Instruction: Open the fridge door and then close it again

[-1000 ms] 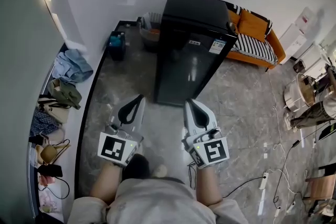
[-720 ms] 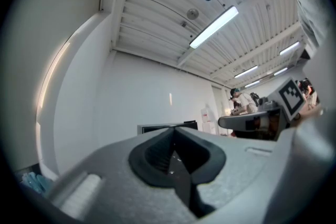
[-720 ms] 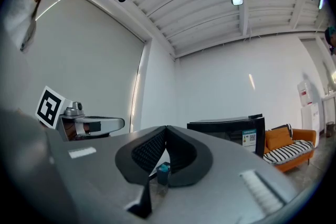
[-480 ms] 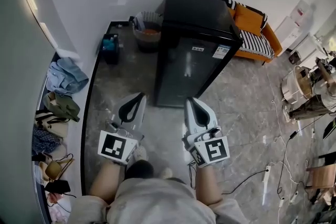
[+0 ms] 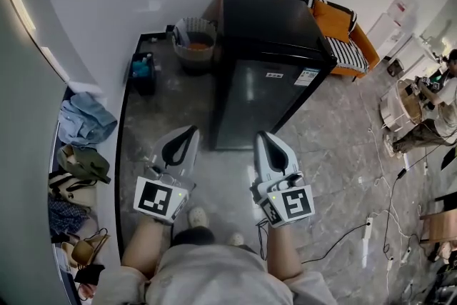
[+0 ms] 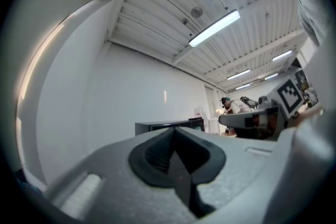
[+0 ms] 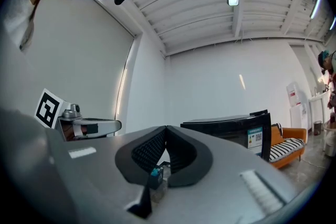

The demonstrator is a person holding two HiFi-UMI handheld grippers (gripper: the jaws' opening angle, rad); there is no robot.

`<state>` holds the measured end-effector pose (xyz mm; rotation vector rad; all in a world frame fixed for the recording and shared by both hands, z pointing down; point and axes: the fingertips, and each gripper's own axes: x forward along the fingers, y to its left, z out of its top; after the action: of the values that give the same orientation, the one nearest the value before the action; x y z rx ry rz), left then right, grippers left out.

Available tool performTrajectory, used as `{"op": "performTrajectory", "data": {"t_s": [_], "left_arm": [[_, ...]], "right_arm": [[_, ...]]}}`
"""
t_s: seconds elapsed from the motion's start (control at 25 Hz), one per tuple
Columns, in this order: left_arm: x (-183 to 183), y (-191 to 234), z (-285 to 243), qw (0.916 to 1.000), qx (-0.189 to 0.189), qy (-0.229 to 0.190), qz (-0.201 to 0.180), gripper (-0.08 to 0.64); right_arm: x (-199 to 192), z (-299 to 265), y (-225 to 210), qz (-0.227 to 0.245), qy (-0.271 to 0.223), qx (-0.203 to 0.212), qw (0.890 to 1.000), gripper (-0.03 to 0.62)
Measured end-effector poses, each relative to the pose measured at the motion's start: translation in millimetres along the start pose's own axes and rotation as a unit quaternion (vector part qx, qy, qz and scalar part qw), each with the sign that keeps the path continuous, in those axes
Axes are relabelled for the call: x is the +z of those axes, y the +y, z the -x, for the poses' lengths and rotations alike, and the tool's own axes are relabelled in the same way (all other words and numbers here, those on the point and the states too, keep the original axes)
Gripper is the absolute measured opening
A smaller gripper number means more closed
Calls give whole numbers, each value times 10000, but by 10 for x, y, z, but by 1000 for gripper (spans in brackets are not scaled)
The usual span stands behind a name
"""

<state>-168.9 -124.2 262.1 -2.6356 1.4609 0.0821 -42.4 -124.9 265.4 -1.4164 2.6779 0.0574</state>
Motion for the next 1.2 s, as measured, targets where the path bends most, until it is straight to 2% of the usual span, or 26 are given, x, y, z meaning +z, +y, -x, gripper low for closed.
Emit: {"op": "performTrajectory", "data": {"t_s": [0.6, 0.88, 1.08, 1.2], "left_arm": [[-552, 261, -366, 9979, -486, 377, 212, 2], [-881, 250, -492, 9963, -454, 584, 434, 2], [-1200, 288, -580, 9950, -492, 745, 457, 2], [-1380, 324, -691, 9952, -469, 791, 329, 3]], "right_arm": [[-420, -340, -231, -82, 265, -456, 9986, -3], [-721, -332, -381, -115, 446, -576, 9973, -3], [-957, -339, -445, -178, 560, -586, 9966, -3], [-1058, -339, -511, -165, 590, -552, 9966, -3]]}}
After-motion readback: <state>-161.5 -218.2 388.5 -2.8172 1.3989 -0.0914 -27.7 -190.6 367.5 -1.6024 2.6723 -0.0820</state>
